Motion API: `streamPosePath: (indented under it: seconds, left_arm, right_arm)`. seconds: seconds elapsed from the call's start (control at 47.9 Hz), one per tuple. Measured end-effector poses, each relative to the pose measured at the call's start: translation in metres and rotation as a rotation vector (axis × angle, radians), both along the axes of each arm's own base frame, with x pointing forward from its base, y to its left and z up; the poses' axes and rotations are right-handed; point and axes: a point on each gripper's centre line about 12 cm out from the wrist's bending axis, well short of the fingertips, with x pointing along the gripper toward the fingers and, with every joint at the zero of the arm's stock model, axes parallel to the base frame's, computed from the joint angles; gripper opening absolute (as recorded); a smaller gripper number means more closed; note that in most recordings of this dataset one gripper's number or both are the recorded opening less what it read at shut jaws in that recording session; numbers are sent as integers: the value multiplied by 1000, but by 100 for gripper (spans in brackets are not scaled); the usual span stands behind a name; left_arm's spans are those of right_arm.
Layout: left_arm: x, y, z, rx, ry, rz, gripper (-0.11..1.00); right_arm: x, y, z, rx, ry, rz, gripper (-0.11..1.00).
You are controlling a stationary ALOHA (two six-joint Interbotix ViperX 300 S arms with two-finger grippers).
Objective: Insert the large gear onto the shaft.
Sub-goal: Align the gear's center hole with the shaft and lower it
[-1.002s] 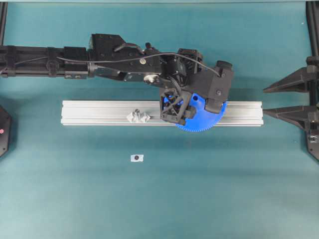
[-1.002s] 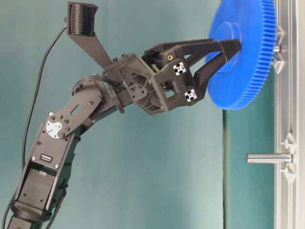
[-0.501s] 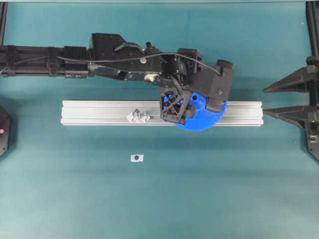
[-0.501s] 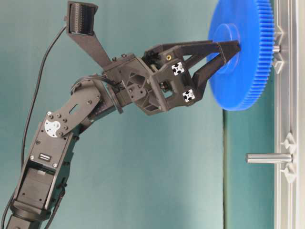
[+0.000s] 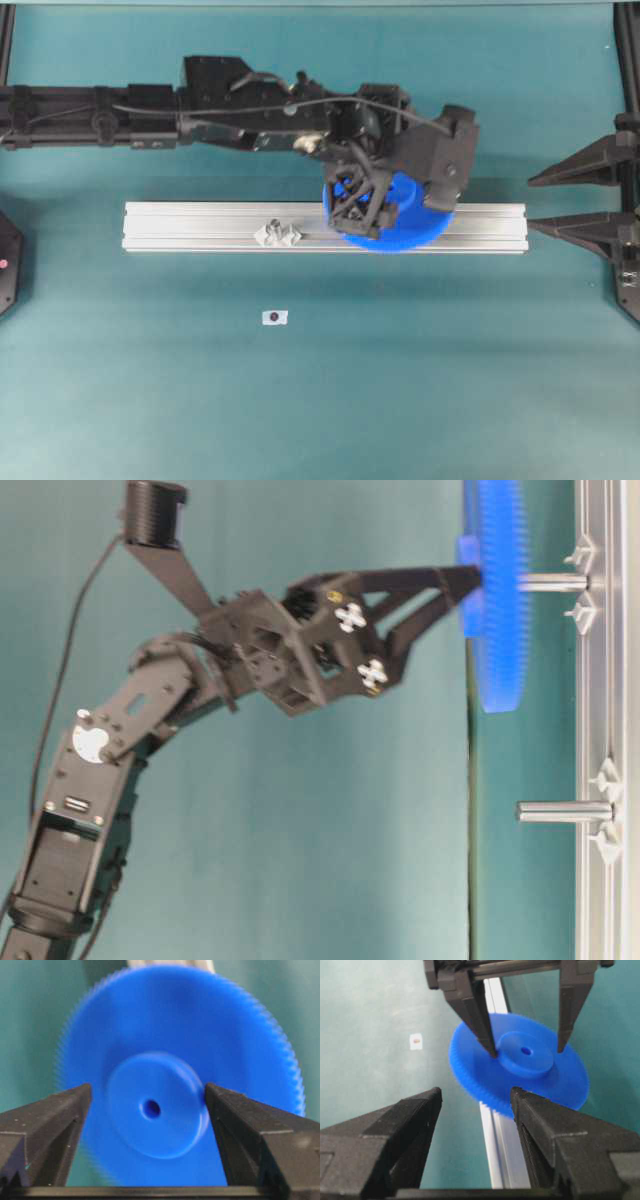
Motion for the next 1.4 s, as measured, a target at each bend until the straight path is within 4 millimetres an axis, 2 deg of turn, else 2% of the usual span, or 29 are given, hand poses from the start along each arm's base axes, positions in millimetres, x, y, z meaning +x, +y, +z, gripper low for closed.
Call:
streamPosePath:
  seconds: [0.25,0.731,1.398]
  left_arm:
    - [3,1,-2,-7,35,3,88]
    - [8,-12,-14,-27,44,8,88]
    - [7,-12,-12,-27,55,7,88]
  right_arm:
    - [0,0,0,-1,0,1,67]
    - [0,0,-1,0,0,0,67]
    - [0,0,-1,0,0,0,67]
